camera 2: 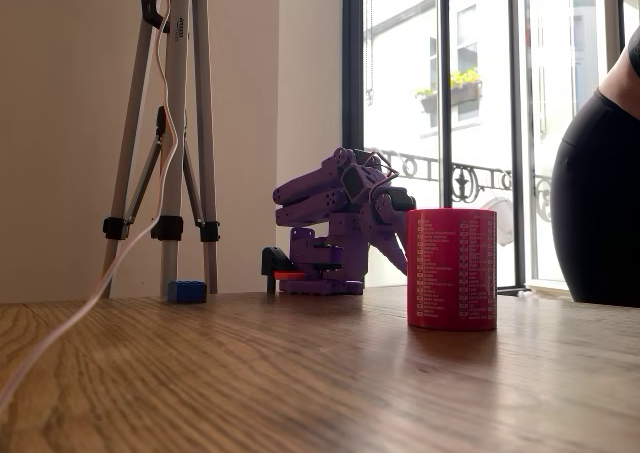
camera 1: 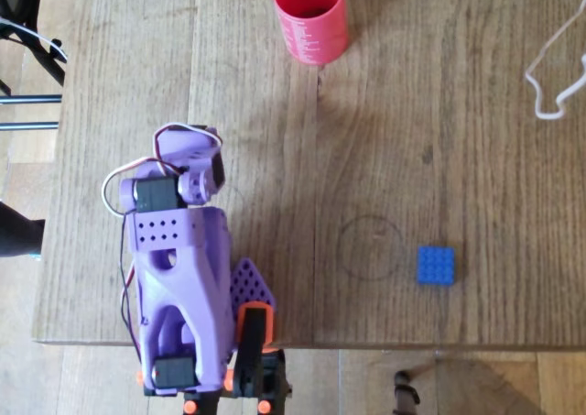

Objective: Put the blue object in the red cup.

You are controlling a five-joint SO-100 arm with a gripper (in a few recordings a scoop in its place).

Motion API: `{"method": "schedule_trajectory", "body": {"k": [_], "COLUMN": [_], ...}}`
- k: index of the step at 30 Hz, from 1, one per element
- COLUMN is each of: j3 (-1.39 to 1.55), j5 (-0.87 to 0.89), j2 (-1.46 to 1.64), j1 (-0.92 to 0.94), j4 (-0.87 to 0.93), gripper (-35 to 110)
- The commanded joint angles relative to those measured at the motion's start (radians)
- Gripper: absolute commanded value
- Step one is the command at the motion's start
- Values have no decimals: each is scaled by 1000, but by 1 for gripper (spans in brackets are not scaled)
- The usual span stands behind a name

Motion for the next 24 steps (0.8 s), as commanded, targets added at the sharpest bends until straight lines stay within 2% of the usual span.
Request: {"method": "schedule_trajectory", "body": {"k": [1,7,12,18,24], "j3": [-3,-210,-485,-907,-1054], "j5": [5,-75,-104,18,163], "j2": [6,-83,-471,-953,-1184], "j1": [-31,44,135,402,747], "j4": [-52,-64,-60,0,23], "gripper": [1,1,1,1,1]}}
